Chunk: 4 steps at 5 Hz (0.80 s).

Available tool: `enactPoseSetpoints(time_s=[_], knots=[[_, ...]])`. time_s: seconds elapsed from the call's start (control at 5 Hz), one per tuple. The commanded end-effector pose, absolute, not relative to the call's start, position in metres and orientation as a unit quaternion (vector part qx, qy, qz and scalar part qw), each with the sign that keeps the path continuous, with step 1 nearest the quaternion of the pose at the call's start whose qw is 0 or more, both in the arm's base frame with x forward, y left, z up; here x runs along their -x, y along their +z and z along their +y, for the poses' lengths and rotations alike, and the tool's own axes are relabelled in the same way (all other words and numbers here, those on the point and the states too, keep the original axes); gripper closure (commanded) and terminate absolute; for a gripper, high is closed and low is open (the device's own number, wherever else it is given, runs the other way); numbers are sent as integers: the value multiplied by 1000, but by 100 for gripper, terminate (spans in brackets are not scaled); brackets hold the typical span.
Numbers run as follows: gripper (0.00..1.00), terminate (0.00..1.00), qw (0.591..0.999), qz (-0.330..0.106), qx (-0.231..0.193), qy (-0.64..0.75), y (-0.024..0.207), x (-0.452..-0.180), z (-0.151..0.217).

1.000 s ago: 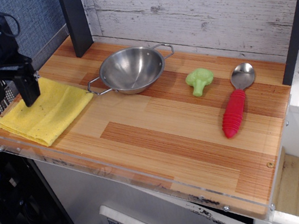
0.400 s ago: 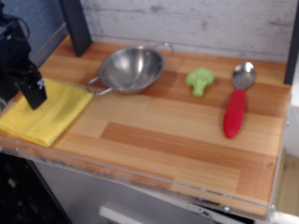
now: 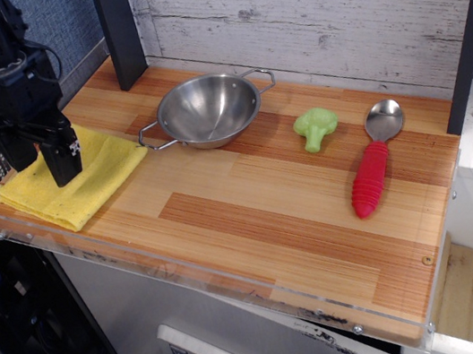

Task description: Move towel to below broccoli

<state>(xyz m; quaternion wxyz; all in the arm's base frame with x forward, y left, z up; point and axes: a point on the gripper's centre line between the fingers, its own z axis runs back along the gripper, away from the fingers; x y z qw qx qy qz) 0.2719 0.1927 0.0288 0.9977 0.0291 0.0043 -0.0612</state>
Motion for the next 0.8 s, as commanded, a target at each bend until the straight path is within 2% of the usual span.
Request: enactPoseSetpoints(time_s=[0.0,0.4,0.6], knots=[[0,0,997,6,-36,-61,9,-264,185],[0,0,997,48,-30,-53,-16,-251,164],[0,0,996,71,-7,-49,-16,-250,152]])
